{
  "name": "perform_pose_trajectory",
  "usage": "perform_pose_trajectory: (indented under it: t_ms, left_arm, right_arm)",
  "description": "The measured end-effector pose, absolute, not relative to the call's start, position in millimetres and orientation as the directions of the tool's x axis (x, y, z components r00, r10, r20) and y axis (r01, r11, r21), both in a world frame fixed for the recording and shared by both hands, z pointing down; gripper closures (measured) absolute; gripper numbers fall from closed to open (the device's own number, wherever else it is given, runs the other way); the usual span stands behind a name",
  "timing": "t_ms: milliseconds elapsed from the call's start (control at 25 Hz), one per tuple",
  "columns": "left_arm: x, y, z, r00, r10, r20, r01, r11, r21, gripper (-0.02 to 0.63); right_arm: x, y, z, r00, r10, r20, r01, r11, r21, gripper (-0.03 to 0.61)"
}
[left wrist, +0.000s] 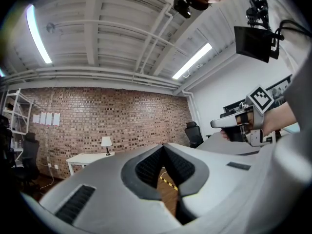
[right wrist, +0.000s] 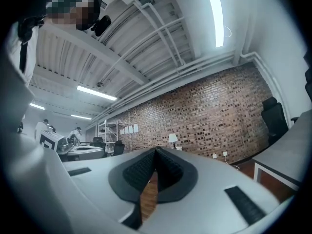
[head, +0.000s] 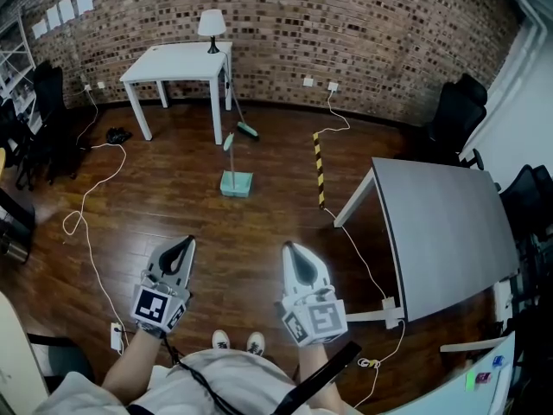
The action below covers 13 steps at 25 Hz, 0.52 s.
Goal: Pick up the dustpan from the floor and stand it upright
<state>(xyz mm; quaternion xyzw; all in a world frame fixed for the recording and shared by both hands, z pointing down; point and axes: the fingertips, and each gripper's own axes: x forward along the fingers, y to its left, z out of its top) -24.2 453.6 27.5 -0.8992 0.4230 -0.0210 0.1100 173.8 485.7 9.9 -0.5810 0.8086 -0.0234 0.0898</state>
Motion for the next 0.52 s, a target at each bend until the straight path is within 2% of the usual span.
perform_pose_trajectory:
  t_ms: [520]
  left_arm:
    - [-36.4, 450.6, 19.7, 0.644, -0.762, -0.07, -0.755, -0.618, -0.218, 0.62]
  right_arm:
    - [156.4, 480.2, 8.3, -0.317, -0.942, -0.111, -0.937, 0.329, -0.12, 0.598]
